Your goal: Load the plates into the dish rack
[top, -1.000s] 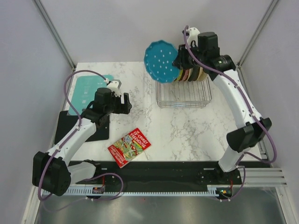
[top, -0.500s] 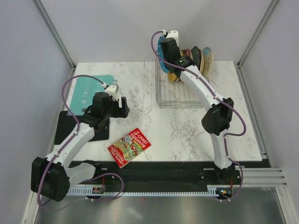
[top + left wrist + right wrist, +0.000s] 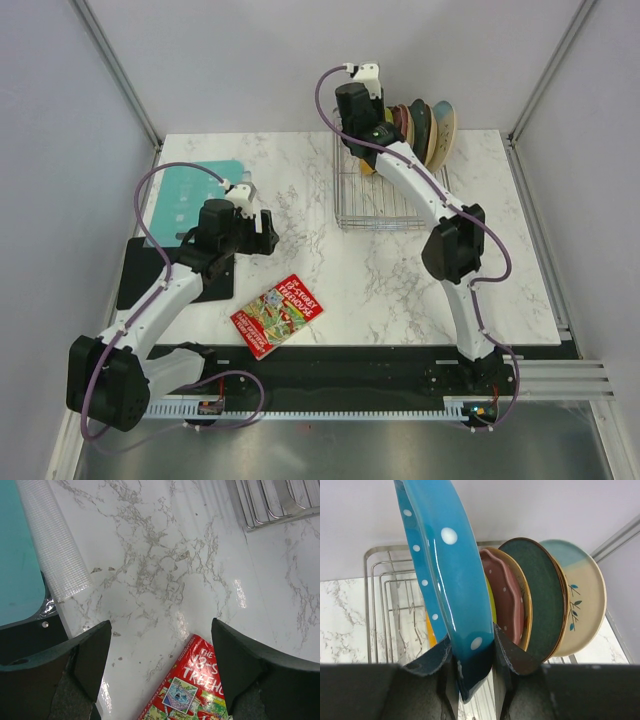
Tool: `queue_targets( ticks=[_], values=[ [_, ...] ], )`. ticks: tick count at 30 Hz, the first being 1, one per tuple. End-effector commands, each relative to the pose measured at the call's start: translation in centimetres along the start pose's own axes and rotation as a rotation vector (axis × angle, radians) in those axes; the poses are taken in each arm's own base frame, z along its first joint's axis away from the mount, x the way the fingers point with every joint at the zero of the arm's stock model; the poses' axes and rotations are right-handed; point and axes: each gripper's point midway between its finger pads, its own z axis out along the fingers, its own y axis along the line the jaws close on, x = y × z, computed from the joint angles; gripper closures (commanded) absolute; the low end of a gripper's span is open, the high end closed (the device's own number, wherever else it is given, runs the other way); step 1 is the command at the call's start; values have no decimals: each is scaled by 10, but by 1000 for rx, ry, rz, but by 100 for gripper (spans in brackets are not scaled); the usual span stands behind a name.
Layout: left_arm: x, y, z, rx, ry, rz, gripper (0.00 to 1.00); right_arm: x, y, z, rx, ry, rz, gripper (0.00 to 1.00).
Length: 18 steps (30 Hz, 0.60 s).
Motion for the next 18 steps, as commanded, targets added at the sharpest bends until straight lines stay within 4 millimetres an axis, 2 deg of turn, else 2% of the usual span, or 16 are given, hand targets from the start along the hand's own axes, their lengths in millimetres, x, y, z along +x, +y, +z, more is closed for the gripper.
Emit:
queue_targets(
  ticks=[1,9,18],
  values=[
    [-5,-2,3,16,-26,-13,13,-64,-15,-6,65,-169,186,100],
    [2,1,4,10,-12,-15,13,-44,-1,7,69,-146,158,100],
    [5,2,5,7,-3,-14,13,-9,13,23,87,-99,94,100]
  ],
)
